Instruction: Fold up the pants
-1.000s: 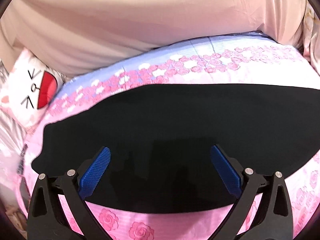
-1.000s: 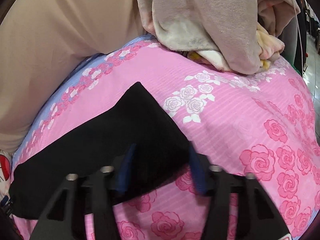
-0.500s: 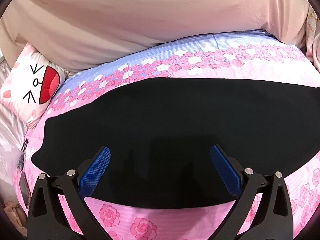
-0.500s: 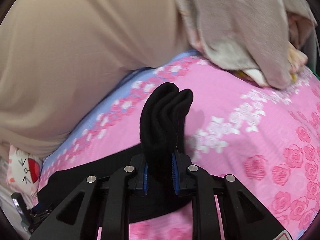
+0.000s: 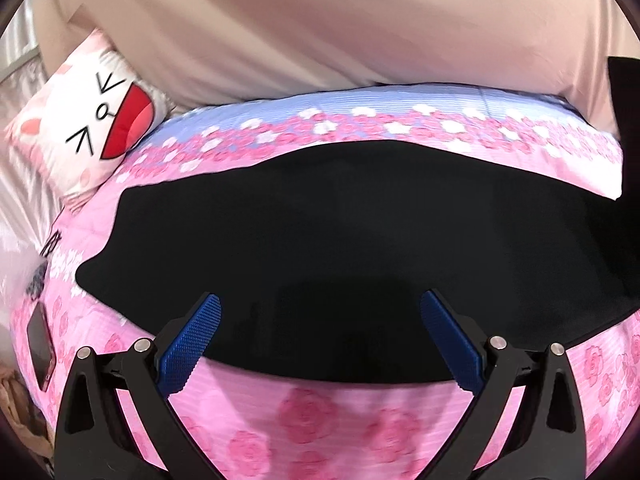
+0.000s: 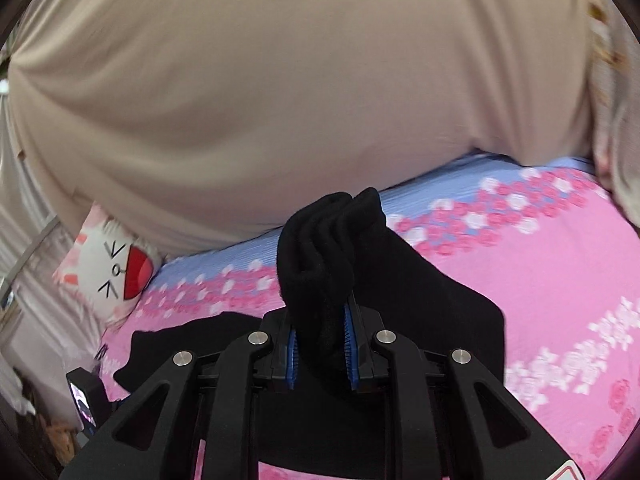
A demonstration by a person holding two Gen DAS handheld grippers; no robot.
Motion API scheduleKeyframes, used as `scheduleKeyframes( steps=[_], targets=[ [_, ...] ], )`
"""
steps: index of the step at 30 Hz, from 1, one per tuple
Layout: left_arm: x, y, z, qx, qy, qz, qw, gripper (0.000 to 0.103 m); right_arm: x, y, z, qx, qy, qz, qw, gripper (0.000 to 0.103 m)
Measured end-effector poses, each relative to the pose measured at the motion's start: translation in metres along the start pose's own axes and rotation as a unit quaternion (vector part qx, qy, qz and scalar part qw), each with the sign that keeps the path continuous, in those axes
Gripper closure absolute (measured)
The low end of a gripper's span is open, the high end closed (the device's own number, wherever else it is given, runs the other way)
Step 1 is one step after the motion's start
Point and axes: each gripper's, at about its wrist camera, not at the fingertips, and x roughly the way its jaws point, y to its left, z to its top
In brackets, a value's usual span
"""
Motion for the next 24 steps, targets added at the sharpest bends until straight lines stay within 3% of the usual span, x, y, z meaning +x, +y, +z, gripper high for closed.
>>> scheduleKeyframes(
  steps=[5, 11, 15, 17, 20, 22, 24],
  targets=[
    [0.004, 0.030, -0.006, -0.018, 0.002, 0.011, 0.9998, 0.005, 0.039, 0.045, -0.019, -0.040, 0.038, 0.017, 0.998, 0.086],
    [0.016, 0.061, -0.006, -0.044, 0.010, 0.023, 0.9987, 0.005, 0.078, 0.063, -0.046, -0.044, 0.087, 0.023, 0.995, 0.085],
    [0.021, 0.069, -0.006, -0.067, 0.019, 0.005, 0.9975, 0.005, 0.117, 0.085, -0.090, -0.081, 0.157, 0.043, 0.983, 0.080],
    [0.022, 0.069, -0.006, -0.067, 0.024, -0.006, 0.9974, 0.005, 0.136, 0.088, -0.114, -0.103, 0.191, 0.033, 0.976, 0.078],
    [0.020, 0.067, -0.007, -0.058, 0.027, -0.013, 0.9978, 0.005, 0.118, 0.080, -0.125, -0.101, 0.173, 0.038, 0.979, 0.074],
    [0.016, 0.069, -0.007, -0.049, 0.019, -0.010, 0.9985, 0.005, 0.084, 0.062, -0.116, -0.066, 0.135, 0.058, 0.987, 0.056],
    [0.014, 0.069, -0.003, -0.046, 0.012, -0.015, 0.9987, 0.005, 0.050, 0.037, -0.106, -0.048, 0.097, 0.053, 0.993, 0.050]
  ],
)
